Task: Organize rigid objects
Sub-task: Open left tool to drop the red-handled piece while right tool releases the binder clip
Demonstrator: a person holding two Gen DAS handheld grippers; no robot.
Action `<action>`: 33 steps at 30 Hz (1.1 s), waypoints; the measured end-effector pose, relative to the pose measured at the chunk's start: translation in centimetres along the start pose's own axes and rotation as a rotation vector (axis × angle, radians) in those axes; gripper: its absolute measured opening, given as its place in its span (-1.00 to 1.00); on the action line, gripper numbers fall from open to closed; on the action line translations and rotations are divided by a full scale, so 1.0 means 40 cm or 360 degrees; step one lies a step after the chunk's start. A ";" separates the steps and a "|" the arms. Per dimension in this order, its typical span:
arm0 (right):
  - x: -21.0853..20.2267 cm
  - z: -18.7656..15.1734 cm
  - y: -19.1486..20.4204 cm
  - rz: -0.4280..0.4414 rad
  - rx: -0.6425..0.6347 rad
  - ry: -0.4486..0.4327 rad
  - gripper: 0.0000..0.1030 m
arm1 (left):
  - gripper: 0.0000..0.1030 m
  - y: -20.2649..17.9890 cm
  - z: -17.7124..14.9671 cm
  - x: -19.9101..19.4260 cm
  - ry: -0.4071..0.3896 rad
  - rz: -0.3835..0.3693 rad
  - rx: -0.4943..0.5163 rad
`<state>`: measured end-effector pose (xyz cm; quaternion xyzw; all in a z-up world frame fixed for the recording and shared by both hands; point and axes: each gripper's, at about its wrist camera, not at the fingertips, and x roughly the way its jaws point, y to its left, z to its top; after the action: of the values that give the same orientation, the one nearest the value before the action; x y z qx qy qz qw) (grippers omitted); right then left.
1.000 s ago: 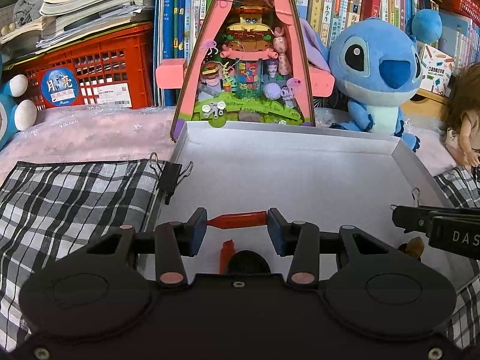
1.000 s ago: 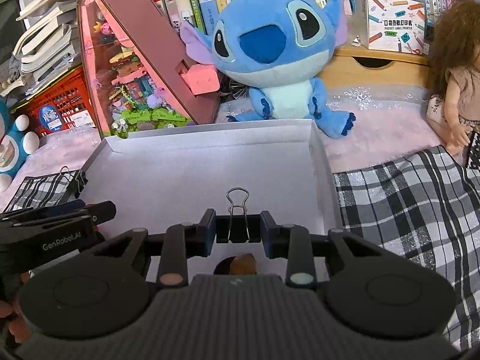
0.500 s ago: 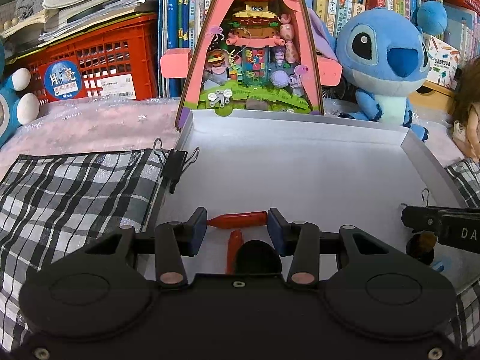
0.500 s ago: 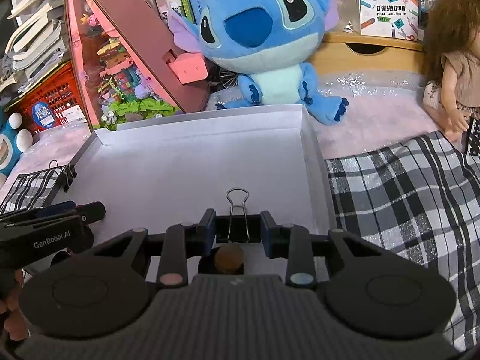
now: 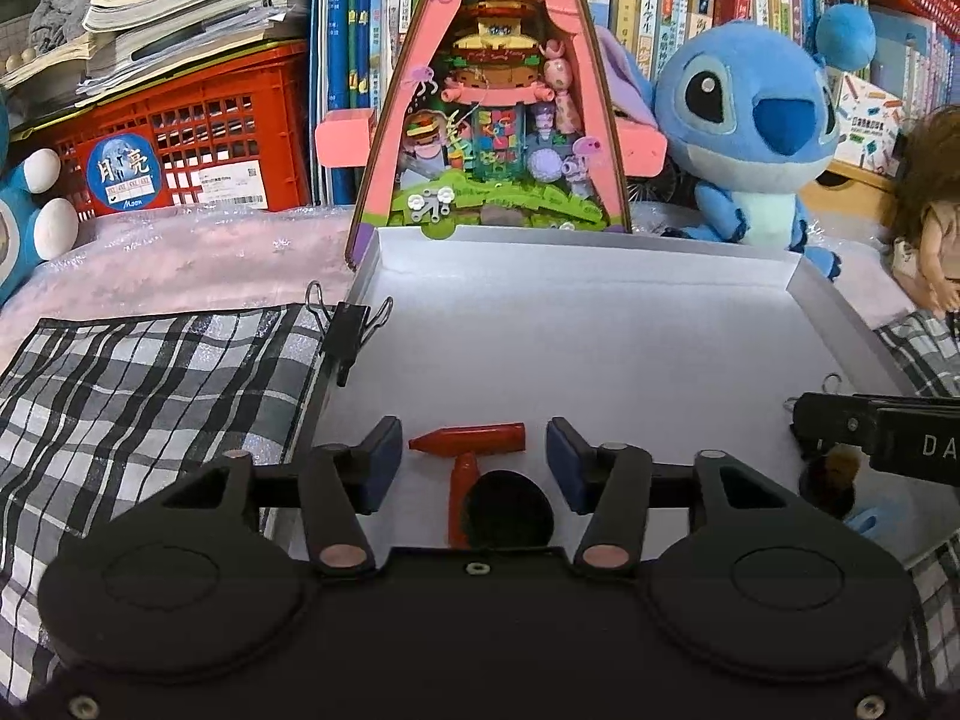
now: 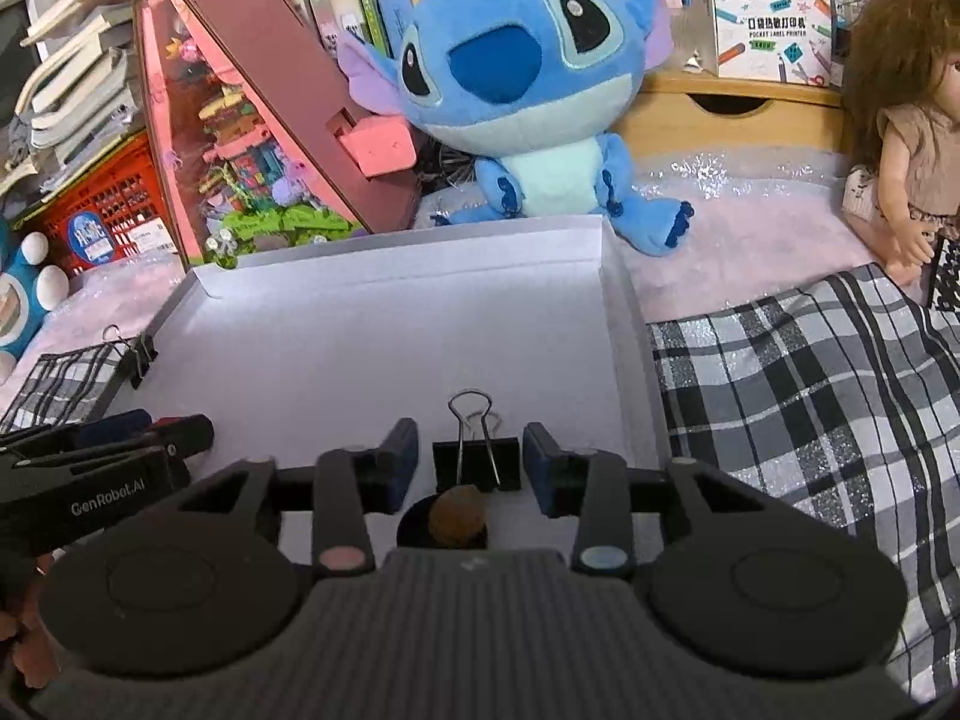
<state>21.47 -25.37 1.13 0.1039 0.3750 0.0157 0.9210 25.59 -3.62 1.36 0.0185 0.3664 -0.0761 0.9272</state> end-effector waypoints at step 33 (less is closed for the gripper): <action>-0.273 -0.181 0.007 0.0171 -0.0366 -0.0192 0.69 | 0.57 -0.034 -0.177 -0.337 -0.0168 -0.0249 0.0187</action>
<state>8.61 -24.96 3.64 0.0182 0.3085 0.1017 0.9456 10.87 -2.62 5.42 0.0401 0.3122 -0.1706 0.9337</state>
